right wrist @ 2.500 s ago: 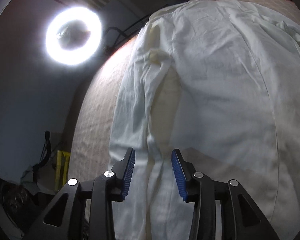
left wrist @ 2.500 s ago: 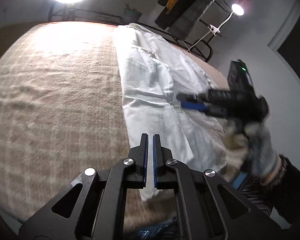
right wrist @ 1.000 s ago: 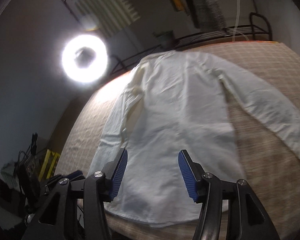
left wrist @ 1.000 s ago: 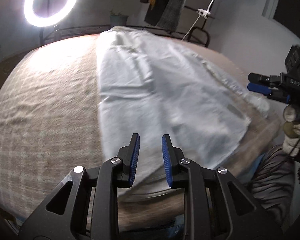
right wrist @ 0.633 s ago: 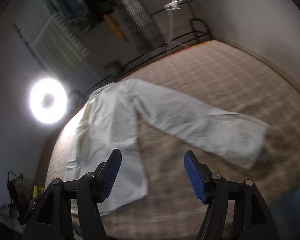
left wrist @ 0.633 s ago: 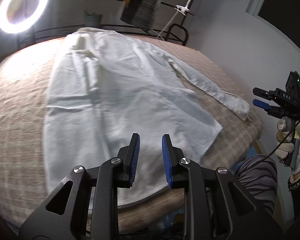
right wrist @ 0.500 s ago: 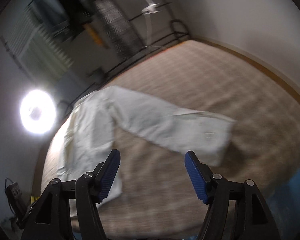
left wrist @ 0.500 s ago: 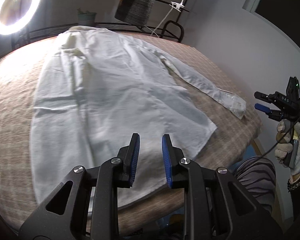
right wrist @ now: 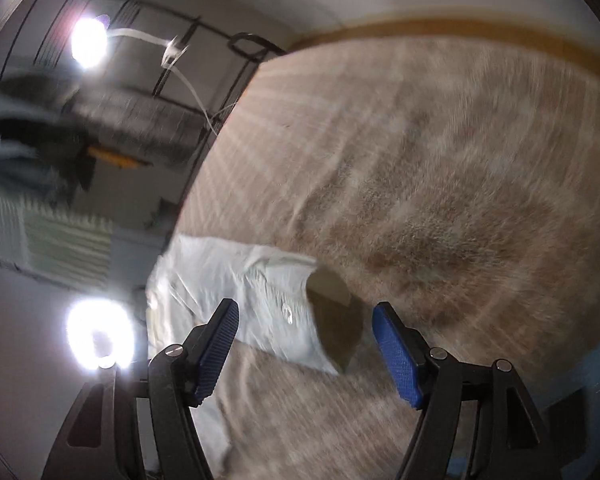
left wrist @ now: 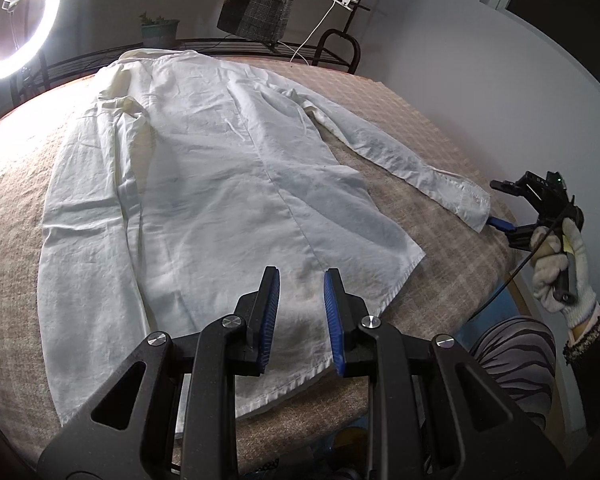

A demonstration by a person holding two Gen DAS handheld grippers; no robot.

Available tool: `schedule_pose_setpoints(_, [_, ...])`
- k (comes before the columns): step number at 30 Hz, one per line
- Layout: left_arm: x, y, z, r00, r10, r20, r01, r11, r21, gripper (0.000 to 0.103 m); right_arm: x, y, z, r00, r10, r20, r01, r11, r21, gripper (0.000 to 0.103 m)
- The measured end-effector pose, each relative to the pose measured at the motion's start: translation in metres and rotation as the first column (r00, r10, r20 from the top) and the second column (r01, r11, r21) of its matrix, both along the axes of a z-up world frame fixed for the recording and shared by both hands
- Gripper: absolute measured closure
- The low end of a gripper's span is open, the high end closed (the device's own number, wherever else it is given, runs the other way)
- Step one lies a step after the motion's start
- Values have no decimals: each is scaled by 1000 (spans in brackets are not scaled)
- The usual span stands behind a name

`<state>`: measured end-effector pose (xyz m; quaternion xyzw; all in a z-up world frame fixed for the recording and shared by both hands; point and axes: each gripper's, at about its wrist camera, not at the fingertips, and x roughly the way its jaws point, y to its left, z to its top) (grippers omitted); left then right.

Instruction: Fold small clothes

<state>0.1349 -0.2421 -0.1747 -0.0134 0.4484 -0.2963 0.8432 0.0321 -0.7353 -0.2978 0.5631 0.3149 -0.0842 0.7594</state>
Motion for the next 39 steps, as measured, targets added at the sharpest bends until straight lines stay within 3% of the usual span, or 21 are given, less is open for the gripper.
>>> schedule_pose_setpoints(4, [0, 0, 0, 1000, 2, 1, -2, 1000, 3, 82, 8, -9, -9, 999, -35, 10, 34, 998, 59, 39])
schedule_pose_setpoints(6, [1, 0, 0, 1000, 0, 3, 0, 1000, 8, 82, 19, -11, -10, 1000, -25, -3, 25, 998, 58, 71])
schedule_pose_setpoints(9, [2, 1, -1, 1000, -1, 2, 1, 1000, 12, 82, 40, 0, 8, 999, 30, -23, -31, 998, -56, 93])
schedule_pose_setpoints(10, [2, 2, -1, 1000, 0, 2, 0, 1000, 12, 82, 40, 0, 8, 999, 30, -23, -31, 998, -56, 96])
schedule_pose_setpoints(12, [4, 4, -1, 1000, 4, 1, -4, 1000, 7, 82, 51, 16, 32, 997, 71, -45, -78, 975, -206, 99])
schedule_pose_setpoints(14, [6, 7, -1, 1000, 15, -2, -15, 1000, -3, 82, 67, 60, 73, 982, 182, -52, -186, 880, -438, 100])
schedule_pose_setpoints(15, [7, 9, -1, 1000, 20, -4, -20, 1000, -7, 82, 67, 60, 73, 982, 182, -52, -186, 880, -438, 100])
schedule_pose_setpoints(16, [9, 11, -1, 1000, 28, -7, -28, 1000, -15, 82, 76, 100, 99, 956, 289, -49, -267, 787, -556, 100])
schedule_pose_setpoints(17, [10, 12, -1, 999, 33, -8, -34, 999, -20, 82, 79, 117, 108, 939, 340, -47, -301, 752, -587, 101])
schedule_pose_setpoints(23, [18, 21, 2, 997, 72, -22, -74, 995, -63, 82, 89, 237, 120, 744, 647, -165, -546, 449, -707, 101])
schedule_pose_setpoints(24, [19, 21, 2, 997, 76, -22, -78, 995, -67, 82, 89, 237, 120, 744, 647, -165, -546, 449, -707, 101])
schedule_pose_setpoints(25, [19, 21, 2, 997, 80, -23, -81, 994, -73, 82, 89, 267, 109, 678, 703, -215, -604, 367, -707, 101])
schedule_pose_setpoints(26, [20, 21, 2, 996, 81, -26, -83, 993, -80, 82, 89, 267, 109, 678, 703, -215, -604, 367, -707, 101])
schedule_pose_setpoints(27, [20, 20, 2, 996, 80, -28, -82, 993, -83, 82, 89, 286, 95, 621, 742, -254, -650, 306, -695, 101])
schedule_pose_setpoints(28, [21, 20, 2, 996, 78, -30, -80, 993, -86, 82, 90, 293, 91, 602, 753, -267, -666, 289, -688, 101])
schedule_pose_setpoints(31, [23, 14, -1, 997, 58, -49, -63, 993, -98, 82, 89, 305, 76, 545, 781, -306, -721, 251, -646, 95])
schedule_pose_setpoints(32, [24, 11, -3, 997, 49, -59, -55, 993, -103, 82, 89, 305, 76, 545, 781, -306, -721, 251, -646, 85])
schedule_pose_setpoints(33, [24, 8, -4, 997, 40, -67, -47, 993, -111, 82, 85, 302, 75, 534, 793, -293, -732, 261, -629, 69])
schedule_pose_setpoints(35, [24, 0, -6, 996, 17, -82, -28, 991, -129, 82, 79, 300, 76, 534, 799, -276, -731, 272, -626, 67])
schedule_pose_setpoints(36, [24, -3, -8, 996, 7, -89, -20, 990, -137, 82, 78, 287, 85, 530, 818, -224, -735, 312, -602, 67])
schedule_pose_setpoints(39, [23, -17, -13, 993, -20, -120, -1, 985, -174, 72, 88, 273, 100, 541, 826, -161, -722, 357, -593, 67])
